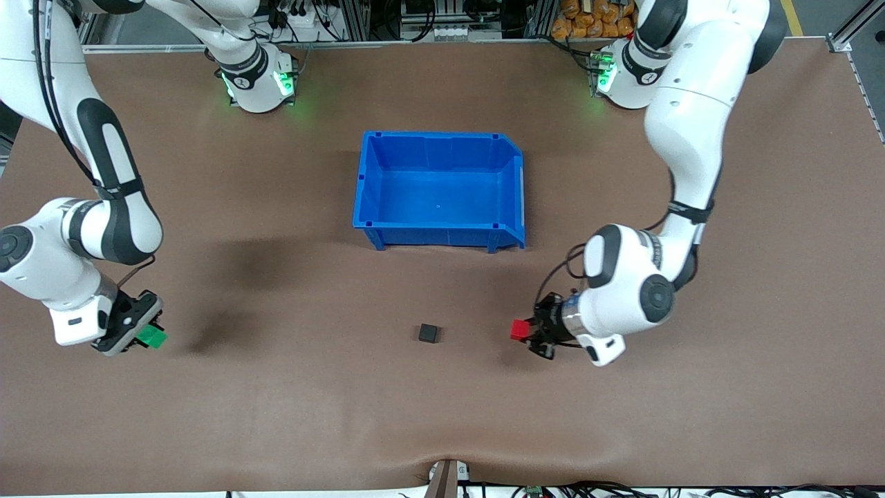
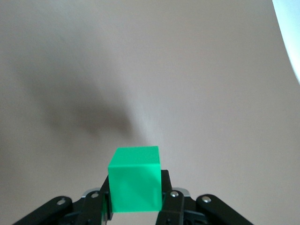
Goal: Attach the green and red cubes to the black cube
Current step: 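Carry the green cube and red cube toward the black cube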
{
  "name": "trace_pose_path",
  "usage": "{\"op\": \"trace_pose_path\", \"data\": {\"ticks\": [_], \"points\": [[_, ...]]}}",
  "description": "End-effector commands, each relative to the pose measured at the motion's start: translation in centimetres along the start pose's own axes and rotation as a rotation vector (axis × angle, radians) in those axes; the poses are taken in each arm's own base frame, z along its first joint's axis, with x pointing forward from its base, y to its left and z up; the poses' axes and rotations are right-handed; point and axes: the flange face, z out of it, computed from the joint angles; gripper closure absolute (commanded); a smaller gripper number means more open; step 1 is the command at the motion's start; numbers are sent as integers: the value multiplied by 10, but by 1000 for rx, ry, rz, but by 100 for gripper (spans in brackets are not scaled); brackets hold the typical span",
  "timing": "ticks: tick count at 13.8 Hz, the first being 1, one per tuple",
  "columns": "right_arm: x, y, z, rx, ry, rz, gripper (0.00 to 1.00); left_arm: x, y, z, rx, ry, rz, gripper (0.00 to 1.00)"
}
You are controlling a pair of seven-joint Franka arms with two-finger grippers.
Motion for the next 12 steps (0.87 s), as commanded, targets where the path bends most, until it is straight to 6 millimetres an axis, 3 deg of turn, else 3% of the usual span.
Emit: {"op": "trace_pose_path", "data": {"ticks": [1,3,5,6,8,9,12], "points": [[31,15,8,-1,84,-99,100,5,9,33,-19,-39,-38,100],[69,12,13,4,144,-128,100,-3,15,41,-99,-126,-151,100],[119,6,20,19,183,-175,100,-5,10,68,-110,-125,-172,100],[145,3,25,43,201,-194,100,-2,11,71,-109,-126,-184,100],[193,-3,33,53,249,-193,100,-18,11,73,-113,-135,-194,100],[215,-11,39,57,259,-187,100,-39,11,75,-135,-135,-186,100],[269,-46,38,106,256,-177,100,-45,10,81,-152,-134,-187,100]]}}
